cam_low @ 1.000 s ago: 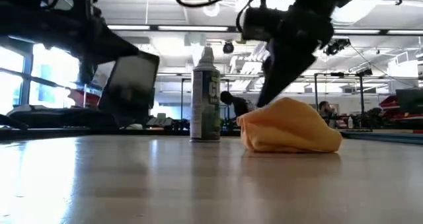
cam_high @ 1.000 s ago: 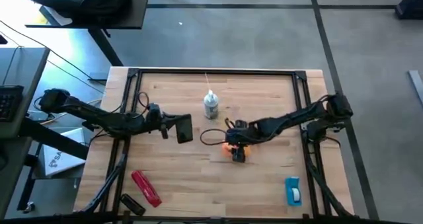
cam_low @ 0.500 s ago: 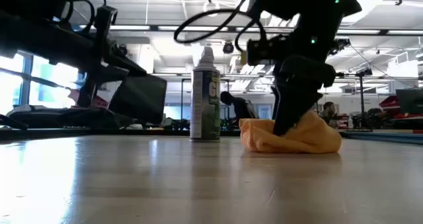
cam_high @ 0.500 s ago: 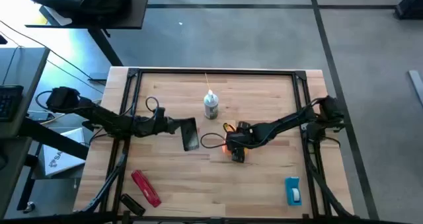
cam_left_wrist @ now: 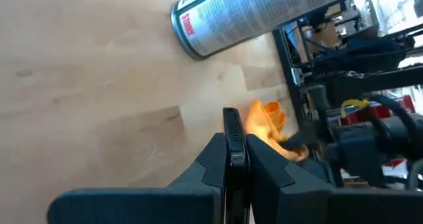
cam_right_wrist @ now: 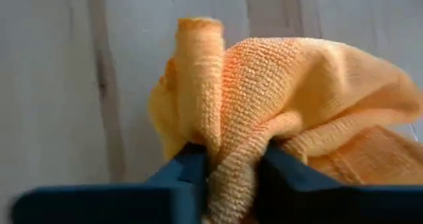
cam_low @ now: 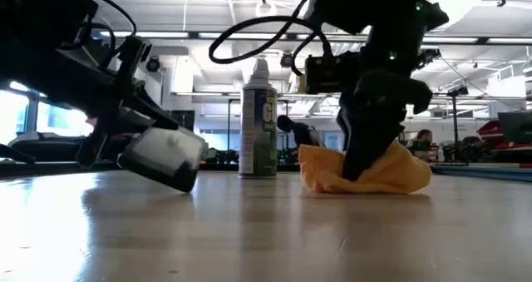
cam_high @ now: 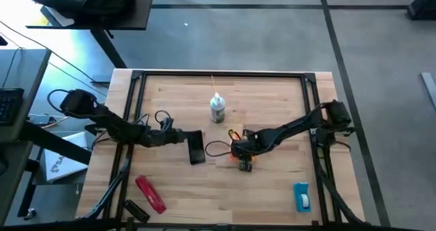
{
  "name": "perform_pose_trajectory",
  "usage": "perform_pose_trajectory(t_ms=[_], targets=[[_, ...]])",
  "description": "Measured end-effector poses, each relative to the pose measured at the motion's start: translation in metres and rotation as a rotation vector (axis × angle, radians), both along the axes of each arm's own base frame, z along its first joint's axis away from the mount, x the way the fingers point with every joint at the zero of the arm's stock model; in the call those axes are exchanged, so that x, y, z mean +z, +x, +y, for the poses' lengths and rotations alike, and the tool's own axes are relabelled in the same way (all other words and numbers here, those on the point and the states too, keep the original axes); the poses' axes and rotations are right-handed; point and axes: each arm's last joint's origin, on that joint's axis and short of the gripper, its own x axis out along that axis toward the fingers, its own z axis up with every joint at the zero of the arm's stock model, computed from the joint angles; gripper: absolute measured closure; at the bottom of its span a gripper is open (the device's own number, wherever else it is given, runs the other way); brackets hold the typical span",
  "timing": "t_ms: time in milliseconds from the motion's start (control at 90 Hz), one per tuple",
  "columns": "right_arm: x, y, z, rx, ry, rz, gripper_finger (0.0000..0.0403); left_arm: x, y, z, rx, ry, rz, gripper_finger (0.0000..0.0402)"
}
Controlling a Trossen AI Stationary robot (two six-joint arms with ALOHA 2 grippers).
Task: Apply microfiber cloth
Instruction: Wipe the front and back of the black cellphone using the orange microfiber cloth
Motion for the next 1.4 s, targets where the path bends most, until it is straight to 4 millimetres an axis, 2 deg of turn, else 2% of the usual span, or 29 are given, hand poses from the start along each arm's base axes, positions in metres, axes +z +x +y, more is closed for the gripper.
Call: perform_pose_trajectory(t_ms=[111,189,356,489,678,822,1056,1222,1400], targets=[[0.043,0.008,0.009,-0.006,-0.049,-0.185,0.0385,0.0,0.008,-0.005,0.017,0.017,0.007,0.0389],[0.055,0.011,0.014,0.004,-0.081,-0.253,0.0385,0.0,0.016,-0.009,0.016,0.034,0.013,0.0389],[0.059,0.025,0.02,0.018,-0.075,-0.421,0.0394,0.003,0.037,-0.017,0.003,0.036,0.012,0.0389],[0.038,0.038,0.024,0.045,-0.081,-0.464,0.0394,0.01,0.049,-0.023,-0.04,0.058,0.001,0.0389],[0.029,0.053,0.035,0.095,-0.119,-0.597,0.0396,0.028,0.054,-0.027,-0.123,0.086,-0.124,0.0389],[0.045,0.057,0.041,0.096,-0.24,-0.74,0.0396,0.039,0.053,-0.028,-0.158,0.105,-0.181,0.0389],[0.063,0.058,0.03,0.097,-0.439,-0.79,0.0396,0.063,0.05,-0.028,-0.226,0.238,-0.284,0.0389],[0.07,0.059,0.027,0.118,-0.415,-0.817,0.0396,0.076,0.045,-0.026,-0.239,0.291,-0.311,0.0389],[0.068,0.056,0.04,0.207,-0.282,-0.819,0.0395,0.09,0.036,-0.023,-0.25,0.31,-0.368,0.0389]])
